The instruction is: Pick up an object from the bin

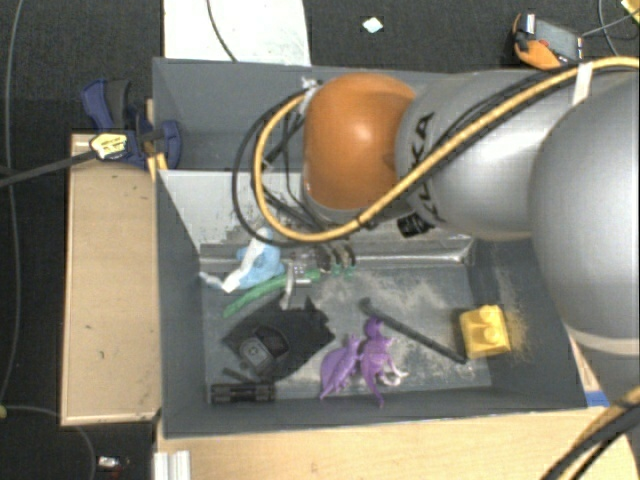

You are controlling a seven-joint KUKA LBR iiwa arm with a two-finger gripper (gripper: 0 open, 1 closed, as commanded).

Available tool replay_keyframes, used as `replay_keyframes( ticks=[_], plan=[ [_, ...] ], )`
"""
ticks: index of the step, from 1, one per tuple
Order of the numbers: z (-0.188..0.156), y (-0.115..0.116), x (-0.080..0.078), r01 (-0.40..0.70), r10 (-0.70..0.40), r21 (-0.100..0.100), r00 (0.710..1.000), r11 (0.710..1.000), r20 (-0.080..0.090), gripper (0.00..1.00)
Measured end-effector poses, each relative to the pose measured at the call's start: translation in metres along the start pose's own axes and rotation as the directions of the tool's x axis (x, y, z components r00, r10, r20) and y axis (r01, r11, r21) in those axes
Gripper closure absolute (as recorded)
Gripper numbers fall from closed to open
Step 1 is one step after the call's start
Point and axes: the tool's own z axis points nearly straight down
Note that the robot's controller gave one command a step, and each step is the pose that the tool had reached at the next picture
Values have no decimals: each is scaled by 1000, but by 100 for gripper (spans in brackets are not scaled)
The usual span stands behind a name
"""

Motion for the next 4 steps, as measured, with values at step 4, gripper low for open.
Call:
replay_keyframes(
  ticks=[4],
  plan=[
    [66,-27,41,180,-180,0,984,984,2,0]
  ],
)
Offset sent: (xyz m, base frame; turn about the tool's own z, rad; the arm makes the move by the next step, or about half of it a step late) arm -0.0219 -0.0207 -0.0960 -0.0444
